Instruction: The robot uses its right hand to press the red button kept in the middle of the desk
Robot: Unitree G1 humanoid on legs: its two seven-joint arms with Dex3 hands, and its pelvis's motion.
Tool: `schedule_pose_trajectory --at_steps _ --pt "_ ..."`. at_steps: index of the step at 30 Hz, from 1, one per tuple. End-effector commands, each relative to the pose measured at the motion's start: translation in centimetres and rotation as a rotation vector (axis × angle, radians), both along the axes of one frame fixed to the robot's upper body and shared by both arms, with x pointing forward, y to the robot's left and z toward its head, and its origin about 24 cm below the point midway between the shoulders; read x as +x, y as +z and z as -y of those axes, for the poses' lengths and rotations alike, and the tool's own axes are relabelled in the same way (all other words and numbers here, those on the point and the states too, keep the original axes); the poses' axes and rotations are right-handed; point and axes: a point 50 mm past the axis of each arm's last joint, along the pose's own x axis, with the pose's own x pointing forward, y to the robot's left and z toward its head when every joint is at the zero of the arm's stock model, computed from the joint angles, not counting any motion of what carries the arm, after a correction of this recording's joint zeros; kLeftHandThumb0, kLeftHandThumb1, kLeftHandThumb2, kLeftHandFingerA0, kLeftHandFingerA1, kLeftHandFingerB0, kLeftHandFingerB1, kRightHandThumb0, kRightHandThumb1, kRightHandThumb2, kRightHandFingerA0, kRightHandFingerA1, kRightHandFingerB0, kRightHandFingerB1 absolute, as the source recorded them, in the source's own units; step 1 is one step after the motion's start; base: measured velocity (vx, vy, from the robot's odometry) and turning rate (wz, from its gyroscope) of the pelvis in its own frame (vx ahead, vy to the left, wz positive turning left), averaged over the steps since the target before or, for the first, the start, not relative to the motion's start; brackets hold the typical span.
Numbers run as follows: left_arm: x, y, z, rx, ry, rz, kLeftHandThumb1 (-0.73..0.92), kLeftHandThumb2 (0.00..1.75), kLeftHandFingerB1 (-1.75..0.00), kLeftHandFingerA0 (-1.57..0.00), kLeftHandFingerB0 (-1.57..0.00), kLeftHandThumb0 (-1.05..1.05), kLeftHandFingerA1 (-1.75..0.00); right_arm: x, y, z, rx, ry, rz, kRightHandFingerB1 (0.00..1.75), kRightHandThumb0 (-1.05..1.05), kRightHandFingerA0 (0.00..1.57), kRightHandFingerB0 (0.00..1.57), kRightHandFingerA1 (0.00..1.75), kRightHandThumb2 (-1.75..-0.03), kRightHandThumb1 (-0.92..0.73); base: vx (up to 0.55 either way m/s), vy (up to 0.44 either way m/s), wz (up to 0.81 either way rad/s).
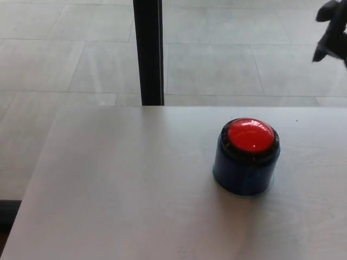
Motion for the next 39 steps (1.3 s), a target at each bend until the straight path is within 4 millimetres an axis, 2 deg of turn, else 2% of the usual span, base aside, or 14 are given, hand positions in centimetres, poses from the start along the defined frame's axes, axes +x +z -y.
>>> schedule_pose_trajectory --at_steps 1,2,7,8,9,10,17,18,19,26,27,28,29,39 --pt "-0.5 0.4 -0.6 0.008 0.030 0.001 0.92 1.16 -0.91 -0.39 -0.25 -0.75 -1.20 -1.6 1.7 5.2 0.070 -0.094 0.045 1.56 -0.16 0.94 0.80 1.75 -1.30 -0.48 0.00 0.000 0.00" --pt "-0.6 0.4 -0.6 0.014 0.029 -0.005 0.92 1.24 -0.80 -0.54 -0.33 -0.74 -0.99 -2.1 1.7 6.2 0.065 -0.126 0.051 1.54 -0.14 0.93 0.80 1.75 -1.31 -0.48 0.00 0.000 0.00" --pt "-0.6 0.5 -0.7 -0.001 0.033 0.020 0.92 1.18 -0.91 -0.34 -0.24 -0.73 -1.17 -5.8 1.9 12.9 0.015 -0.290 0.079 1.10 -0.20 0.93 0.78 1.75 -0.96 -0.64 0.00 0.000 0.00" --pt "-0.5 0.5 -0.7 0.007 0.036 0.006 0.92 1.16 -0.90 -0.39 -0.26 -0.72 -1.18 -7.9 1.7 15.6 -0.016 -0.388 0.083 0.84 -0.35 1.17 0.79 1.33 -1.02 -0.58 0.00 0.000 0.00" --pt "-0.6 0.5 -0.8 0.009 0.039 0.000 0.92 1.16 -0.90 -0.39 -0.26 -0.72 -1.18 -8.6 1.5 16.5 -0.018 -0.427 0.079 0.84 -0.35 1.17 0.79 1.33 -1.02 -0.58 0.00 0.000 0.00" --pt "-0.6 0.5 -0.8 0.014 0.037 -0.006 0.92 1.16 -0.92 -0.42 -0.28 -0.73 -1.20 -9.5 1.1 17.5 -0.017 -0.454 0.084 0.77 -0.31 0.89 0.77 1.75 -0.72 -0.73 0.00 0.000 0.00" --pt "-0.8 0.4 -0.7 0.002 0.055 0.006 0.92 1.23 -0.79 -0.50 -0.34 -0.73 -0.96 -15.7 -2.0 22.1 -0.018 -0.598 0.097 0.79 -0.53 1.12 0.78 1.68 -0.69 -0.70 0.00 0.000 0.00" --pt "-0.7 0.4 -0.7 0.014 0.032 -0.009 0.92 1.18 -0.92 -0.41 -0.29 -0.71 -1.21 -17.4 -3.5 23.2 0.035 -0.687 0.085 0.79 -0.61 1.20 0.87 1.62 -0.73 -0.65 0.00 0.000 0.00" --pt "-0.7 0.4 -0.7 0.017 0.019 -0.010 0.92 1.29 -0.80 -0.52 -0.34 -0.73 -0.97 -18.2 -4.3 23.5 0.055 -0.716 0.085 0.82 -0.65 1.23 0.89 1.60 -0.73 -0.64 0.00 0.000 0.00" --pt "-0.7 0.4 -0.7 0.019 0.021 -0.009 0.92 1.18 -0.90 -0.40 -0.28 -0.71 -1.17 -23.4 -10.8 25.7 0.203 -0.953 -0.010 0.89 -0.79 1.37 0.83 1.46 -0.73 -0.61 0.00 0.000 0.00" --pt "-0.6 0.4 -0.7 0.019 0.020 -0.011 0.92 1.29 -0.80 -0.51 -0.37 -0.72 -0.95 -24.1 -11.9 25.8 0.243 -0.987 -0.022 0.93 -0.77 1.40 0.81 1.38 -0.73 -0.59 0.00 0.000 0.00" --pt "-0.5 0.4 -0.7 0.015 0.023 -0.006 0.92 1.18 -0.89 -0.36 -0.26 -0.72 -1.15 -24.8 -13.1 25.8 0.283 -1.021 -0.034 1.01 -0.78 1.41 0.83 1.39 -1.01 -0.48 0.00 0.000 0.00" --pt "-0.4 0.5 -0.7 0.011 0.022 0.000 0.92 1.19 -0.90 -0.37 -0.27 -0.71 -1.16 -25.7 -14.8 25.6 0.338 -1.066 -0.056 1.12 -0.78 1.34 0.74 1.51 -0.77 -0.63 0.00 0.000 0.00" --pt "-0.2 0.4 -0.5 -0.003 0.032 0.020 0.92 1.24 -0.79 -0.46 -0.34 -0.72 -0.92 -29.3 -21.7 23.8 0.535 -1.235 -0.175 1.34 -0.76 1.09 0.76 1.56 -0.85 -0.63 0.00 0.000 0.00"
